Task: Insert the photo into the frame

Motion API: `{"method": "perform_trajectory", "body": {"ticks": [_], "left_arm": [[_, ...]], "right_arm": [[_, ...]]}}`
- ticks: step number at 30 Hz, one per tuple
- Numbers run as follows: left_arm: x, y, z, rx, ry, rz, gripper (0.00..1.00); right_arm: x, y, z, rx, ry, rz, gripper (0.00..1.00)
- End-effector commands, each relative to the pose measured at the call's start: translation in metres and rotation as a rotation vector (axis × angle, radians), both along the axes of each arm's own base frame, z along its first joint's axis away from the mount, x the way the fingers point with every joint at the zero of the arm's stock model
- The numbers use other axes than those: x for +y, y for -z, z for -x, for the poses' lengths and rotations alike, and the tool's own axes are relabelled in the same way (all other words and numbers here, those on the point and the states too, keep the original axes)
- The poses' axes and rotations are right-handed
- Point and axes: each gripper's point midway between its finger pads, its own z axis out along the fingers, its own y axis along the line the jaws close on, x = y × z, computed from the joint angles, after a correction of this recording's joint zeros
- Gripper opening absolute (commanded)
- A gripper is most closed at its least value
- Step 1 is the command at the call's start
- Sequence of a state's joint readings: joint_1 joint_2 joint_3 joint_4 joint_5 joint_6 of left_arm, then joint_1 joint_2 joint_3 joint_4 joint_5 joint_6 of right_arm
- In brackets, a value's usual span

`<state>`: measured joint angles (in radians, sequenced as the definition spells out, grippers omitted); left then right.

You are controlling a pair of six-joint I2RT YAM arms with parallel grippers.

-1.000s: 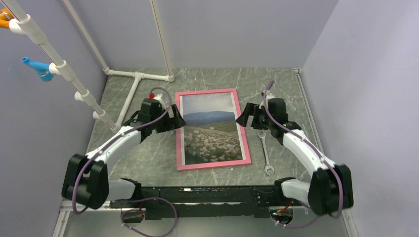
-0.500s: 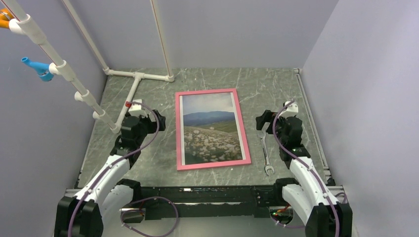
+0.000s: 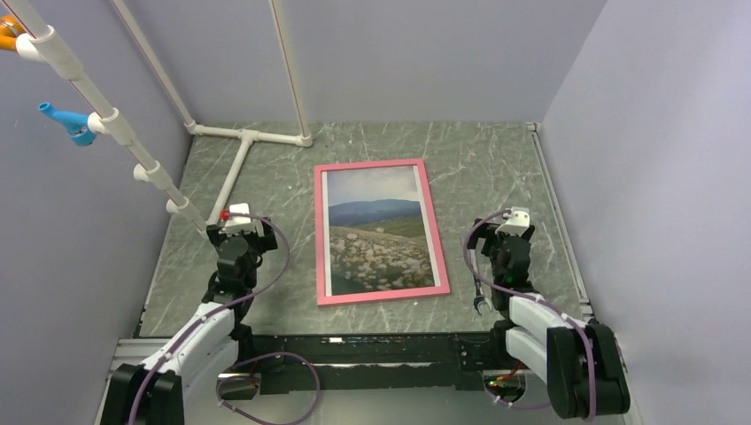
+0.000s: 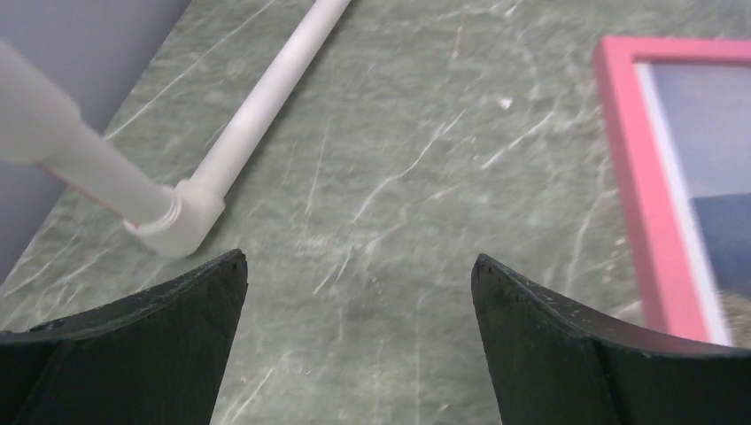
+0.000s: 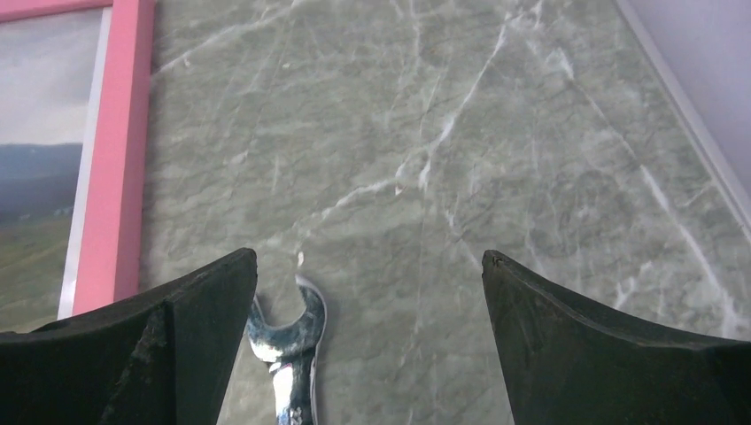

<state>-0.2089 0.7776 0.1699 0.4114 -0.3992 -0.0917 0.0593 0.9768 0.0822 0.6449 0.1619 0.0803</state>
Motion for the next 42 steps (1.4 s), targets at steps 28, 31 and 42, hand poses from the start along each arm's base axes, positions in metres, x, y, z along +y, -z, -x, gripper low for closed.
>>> {"method": "perform_trajectory", "body": {"ticks": [28,31,42], "left_arm": [[0.033,-0.005,-0.054,-0.146,-0.094,-0.148,0.99],[0.034,-0.006,-0.053,-0.157,-0.1,-0.149,0.99],[0.034,-0.007,-0.053,-0.163,-0.099,-0.153,0.99]], "right_arm": [[-0.017,-0.018,-0.072,-0.128,0.054,0.049,1.0],[-0.018,-0.018,-0.072,-0.129,0.054,0.049,1.0],[-0.017,-0.019,-0.072,-0.13,0.054,0.048,1.0]]}}
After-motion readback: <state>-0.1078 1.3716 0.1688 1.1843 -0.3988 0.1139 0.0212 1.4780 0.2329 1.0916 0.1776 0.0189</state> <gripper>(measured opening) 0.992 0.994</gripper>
